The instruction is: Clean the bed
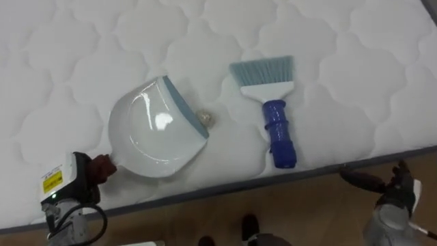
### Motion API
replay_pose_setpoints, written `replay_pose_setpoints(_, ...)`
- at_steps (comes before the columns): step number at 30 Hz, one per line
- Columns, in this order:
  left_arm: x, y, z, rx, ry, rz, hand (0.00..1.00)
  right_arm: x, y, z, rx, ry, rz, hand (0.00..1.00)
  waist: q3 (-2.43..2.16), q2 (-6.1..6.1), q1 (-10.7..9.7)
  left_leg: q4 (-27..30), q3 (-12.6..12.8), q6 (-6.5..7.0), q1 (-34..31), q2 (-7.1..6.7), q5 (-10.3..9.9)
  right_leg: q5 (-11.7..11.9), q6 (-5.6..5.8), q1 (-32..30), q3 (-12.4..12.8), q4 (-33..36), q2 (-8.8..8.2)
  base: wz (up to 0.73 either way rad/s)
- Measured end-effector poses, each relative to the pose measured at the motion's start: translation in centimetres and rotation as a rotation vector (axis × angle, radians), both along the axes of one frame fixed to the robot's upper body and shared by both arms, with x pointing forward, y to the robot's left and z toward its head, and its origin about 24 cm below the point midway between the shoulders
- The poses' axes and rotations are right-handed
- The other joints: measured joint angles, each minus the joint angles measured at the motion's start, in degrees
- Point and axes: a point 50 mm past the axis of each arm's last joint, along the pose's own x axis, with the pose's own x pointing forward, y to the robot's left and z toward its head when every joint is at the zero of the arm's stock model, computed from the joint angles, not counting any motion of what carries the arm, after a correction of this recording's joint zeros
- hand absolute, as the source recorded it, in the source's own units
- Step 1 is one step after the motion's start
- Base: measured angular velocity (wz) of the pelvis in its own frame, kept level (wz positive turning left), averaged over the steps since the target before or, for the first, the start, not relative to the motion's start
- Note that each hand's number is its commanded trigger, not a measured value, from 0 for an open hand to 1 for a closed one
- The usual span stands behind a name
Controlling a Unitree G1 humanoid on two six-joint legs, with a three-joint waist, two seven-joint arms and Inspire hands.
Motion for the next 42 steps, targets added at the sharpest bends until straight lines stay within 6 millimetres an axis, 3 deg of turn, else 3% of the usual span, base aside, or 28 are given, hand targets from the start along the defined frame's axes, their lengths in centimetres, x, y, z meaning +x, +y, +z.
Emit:
replay_pose_setpoints(5, -0.5, 0.0, -0.3, 0.004, 0.02, -0.004, 1.0, 1.4, 0.6, 2.2, -0.154, -0.087, 0.048, 0.0, -0.06, 0.09, 0.24, -0.16, 0.25, 0.0, 0.19, 0.01, 0.0, 0.01, -0.01, 0.06, 0.05, -0.15, -0.03, -0.01)
replay_pose_setpoints(10, -0.7, -0.2, -0.6, 0.008, 0.042, -0.02, 1.0, 2.7, 2.4, 4.2, -0.341, -0.169, 0.158, 0.0, -0.16, 0.24, 0.74, -0.3, -0.11, 0.0, 0.49, 0.04, 0.01, 0.01, -0.01, 0.41, -0.02, -0.21, 0.01, 0.0)
replay_pose_setpoints(13, -0.6, -0.4, -0.7, -0.001, 0.055, -0.033, 1.0, 3.0, 3.2, 4.5, -0.356, -0.195, 0.183, 0.0, -0.16, 0.23, 1.48, -0.3, -0.16, 0.0, 0.48, 0.03, 0.01, 0.01, -0.01, 0.44, -0.12, -0.23, -0.02, 0.01)
replay_pose_setpoints(29, -0.1, -0.7, -1.1, -0.122, 0.201, -0.055, 1.0, 3.3, 6.2, 3.3, -0.359, -0.145, 0.389, 0.0, -0.12, 0.22, 3.31, 0.01, -0.79, 0.02, -0.45, 0.24, 0.02, -0.12, 0.05, 0.71, -2.01, -1.07, -0.44, 0.05)
replay_pose_setpoints(42, 0.9, -1.2, -0.9, -0.202, 0.24, -0.072, 1.0, 2.5, 5.3, 1.5, -0.345, -0.037, 0.395, 0.0, 0.34, 0.93, 5.69, 0.23, -0.9, 0.06, -1.93, 0.21, -0.03, -0.49, 0.0, -0.73, -2.21, -0.76, -0.59, 0.0)
